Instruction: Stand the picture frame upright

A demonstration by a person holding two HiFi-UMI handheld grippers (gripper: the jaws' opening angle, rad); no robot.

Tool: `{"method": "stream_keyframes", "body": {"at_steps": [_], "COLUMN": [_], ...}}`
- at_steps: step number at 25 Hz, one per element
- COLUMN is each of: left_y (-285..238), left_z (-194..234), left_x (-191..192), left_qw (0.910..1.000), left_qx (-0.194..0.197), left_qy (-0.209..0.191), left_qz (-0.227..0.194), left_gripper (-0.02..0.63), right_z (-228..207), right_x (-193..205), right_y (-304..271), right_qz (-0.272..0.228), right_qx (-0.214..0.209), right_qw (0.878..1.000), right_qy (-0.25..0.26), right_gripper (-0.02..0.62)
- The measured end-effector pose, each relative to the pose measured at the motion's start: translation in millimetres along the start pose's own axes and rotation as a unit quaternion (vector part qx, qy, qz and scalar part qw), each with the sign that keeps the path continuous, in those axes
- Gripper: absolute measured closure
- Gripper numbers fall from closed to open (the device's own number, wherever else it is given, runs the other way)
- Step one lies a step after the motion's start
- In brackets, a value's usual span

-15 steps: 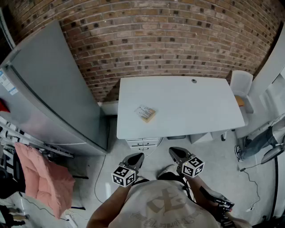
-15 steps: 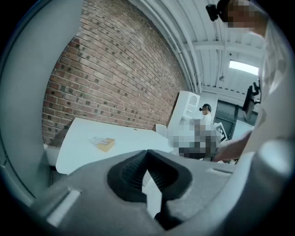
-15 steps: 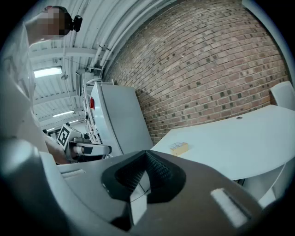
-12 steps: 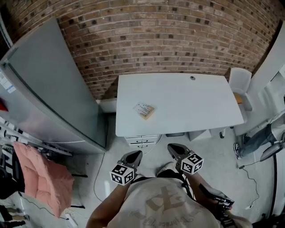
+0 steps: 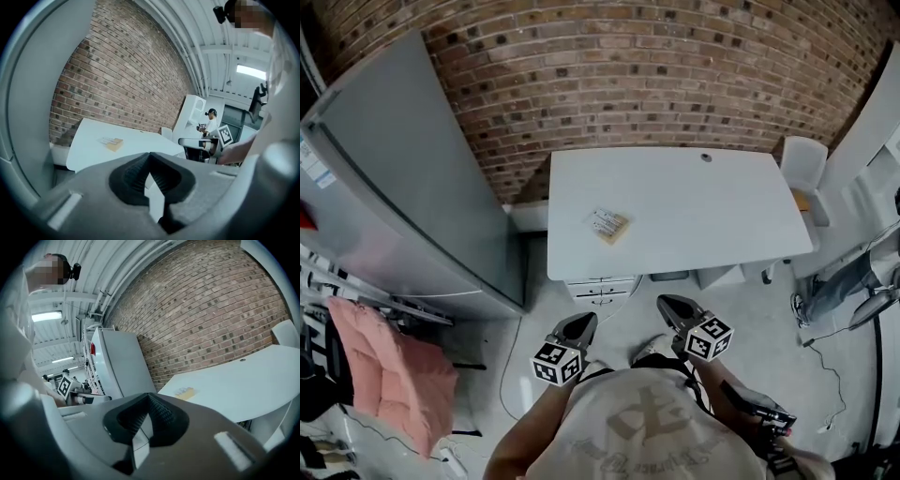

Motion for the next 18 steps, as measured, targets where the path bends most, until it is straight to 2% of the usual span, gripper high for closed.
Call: {"method": "stream_keyframes", "body": {"at_steps": [3,10,18], "left_y": [2.5,7.1,10.8], "left_z": [0.5,5.3,11.0], "left_x": [3.4,8.9,13.8], "left_qw": [1.0,1.0,1.0], "left_qx": [0.001,0.002,-0.001], "left_qy": [0.003,0.005,0.009], "left_qz": [0.001,0.002,0.0], "left_gripper": [0.603,0.603,0.603], "right_z": [7.8,5.2,8.5], "right_x": [0.5,1.6,2.7], "right_y": [-2.0,-5.7,-11.8], "right_qz": [0.011,0.009,0.017], "right_qx": [0.001,0.021,0.046], "right_qw": [1.0,1.0,0.998], "right_qy": [0.017,0.012,0.036], "right_gripper": [0.589,0.589,0.589]}}
Point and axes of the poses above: the fingertips, and each gripper's own axes: y backward along the fingers, z to its left, x out of its underside, the point moved 1 cm from there along y, backward along the fingers, and after that the axes turned 15 degrees about z, right-handed, at the moved point
